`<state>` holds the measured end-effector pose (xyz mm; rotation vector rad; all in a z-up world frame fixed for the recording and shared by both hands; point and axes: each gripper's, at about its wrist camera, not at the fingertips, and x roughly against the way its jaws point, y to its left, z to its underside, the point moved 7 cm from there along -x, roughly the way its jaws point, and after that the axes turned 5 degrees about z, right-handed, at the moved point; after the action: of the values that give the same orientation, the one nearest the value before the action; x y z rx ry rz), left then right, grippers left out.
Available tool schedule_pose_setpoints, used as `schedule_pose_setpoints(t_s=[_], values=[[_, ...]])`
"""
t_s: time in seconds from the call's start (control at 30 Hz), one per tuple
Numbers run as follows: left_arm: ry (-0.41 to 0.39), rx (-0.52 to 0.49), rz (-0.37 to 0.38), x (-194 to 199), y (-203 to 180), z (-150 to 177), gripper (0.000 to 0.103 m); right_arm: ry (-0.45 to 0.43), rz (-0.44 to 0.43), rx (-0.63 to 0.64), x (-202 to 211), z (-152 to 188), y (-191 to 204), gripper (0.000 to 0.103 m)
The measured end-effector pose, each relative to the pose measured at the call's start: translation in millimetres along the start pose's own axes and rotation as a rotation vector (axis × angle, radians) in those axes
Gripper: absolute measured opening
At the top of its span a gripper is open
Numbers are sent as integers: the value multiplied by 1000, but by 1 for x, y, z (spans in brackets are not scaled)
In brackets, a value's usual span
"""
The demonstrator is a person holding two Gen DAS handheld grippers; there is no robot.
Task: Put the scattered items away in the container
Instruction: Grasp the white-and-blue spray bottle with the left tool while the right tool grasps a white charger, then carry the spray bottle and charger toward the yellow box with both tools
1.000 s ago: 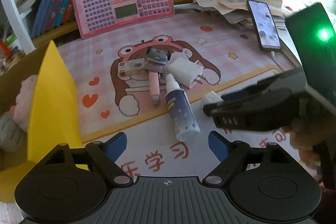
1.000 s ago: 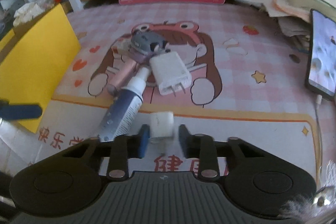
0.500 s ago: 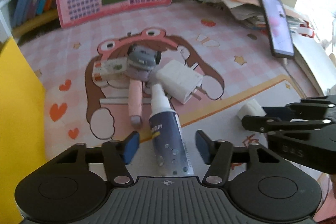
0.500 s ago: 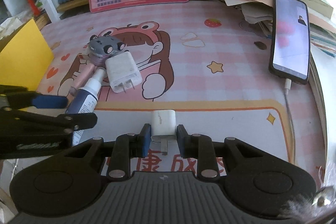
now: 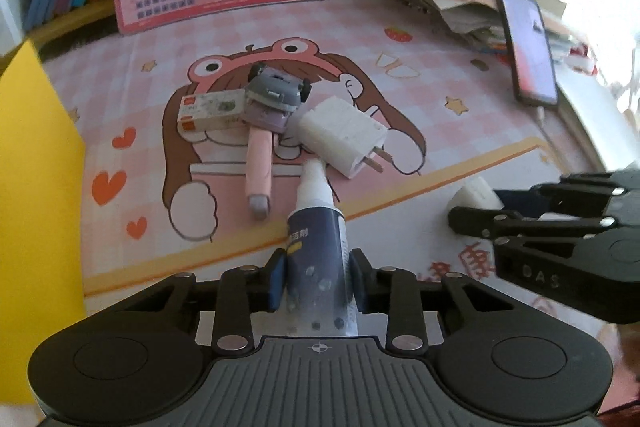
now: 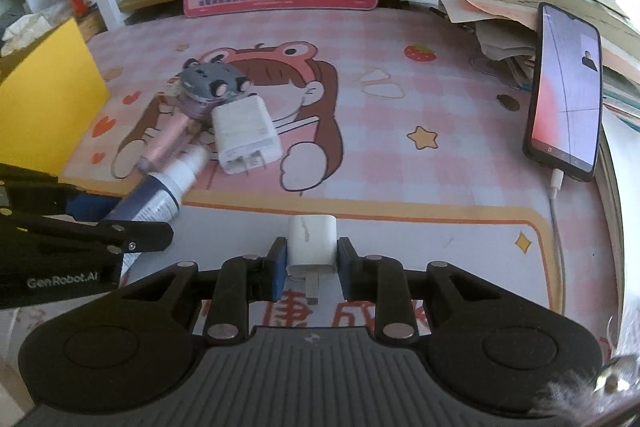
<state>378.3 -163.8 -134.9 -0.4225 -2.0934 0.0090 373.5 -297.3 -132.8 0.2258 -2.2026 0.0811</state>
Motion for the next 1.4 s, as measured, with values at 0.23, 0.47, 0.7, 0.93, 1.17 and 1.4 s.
schedule_pose_setpoints(t_s=[0.23, 0.47, 0.7, 0.93, 1.17, 1.4], values=[[-13, 204, 72, 32, 16, 11, 31, 34, -76, -35, 18, 13, 13, 24], [-11, 254, 101, 55, 15, 33, 31, 31, -98, -17, 34, 27, 29, 24], [-37, 231, 138, 78, 12, 53, 31, 15, -74, -9, 55, 41, 45, 24], [-63, 222, 191, 107, 20, 81, 31, -15, -26, 3, 82, 57, 72, 24], [-81, 218, 220, 144, 41, 115, 31, -23, -6, 9, 110, 83, 116, 24], [-94, 223, 237, 175, 67, 148, 31, -8, -8, 20, 126, 105, 164, 24]])
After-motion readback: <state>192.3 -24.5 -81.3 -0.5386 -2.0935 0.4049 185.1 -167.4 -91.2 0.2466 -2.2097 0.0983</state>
